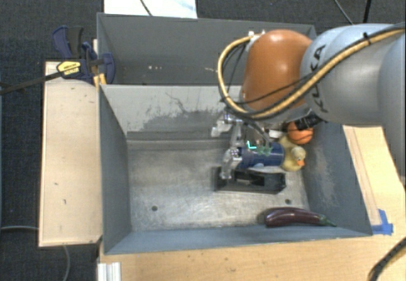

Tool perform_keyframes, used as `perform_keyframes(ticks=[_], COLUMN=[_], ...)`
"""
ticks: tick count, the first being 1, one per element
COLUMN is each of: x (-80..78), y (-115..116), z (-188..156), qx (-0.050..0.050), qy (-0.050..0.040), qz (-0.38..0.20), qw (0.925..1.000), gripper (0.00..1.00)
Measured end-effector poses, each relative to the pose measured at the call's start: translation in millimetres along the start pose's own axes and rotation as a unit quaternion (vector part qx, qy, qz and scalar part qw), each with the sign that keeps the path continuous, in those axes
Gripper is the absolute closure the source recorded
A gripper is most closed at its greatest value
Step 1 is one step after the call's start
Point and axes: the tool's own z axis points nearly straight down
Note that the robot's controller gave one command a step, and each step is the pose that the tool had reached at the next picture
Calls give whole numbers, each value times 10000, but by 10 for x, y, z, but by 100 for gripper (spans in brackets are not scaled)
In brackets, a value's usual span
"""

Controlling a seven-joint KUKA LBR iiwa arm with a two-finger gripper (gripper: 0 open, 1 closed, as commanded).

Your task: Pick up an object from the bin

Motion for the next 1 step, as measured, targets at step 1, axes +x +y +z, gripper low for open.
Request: perform_keyframes(ticks=[1], x=[-19], y=[-3], z=[-37], qx=[-2], qy=[-37], qz=[8], qw=[10000], gripper=[0])
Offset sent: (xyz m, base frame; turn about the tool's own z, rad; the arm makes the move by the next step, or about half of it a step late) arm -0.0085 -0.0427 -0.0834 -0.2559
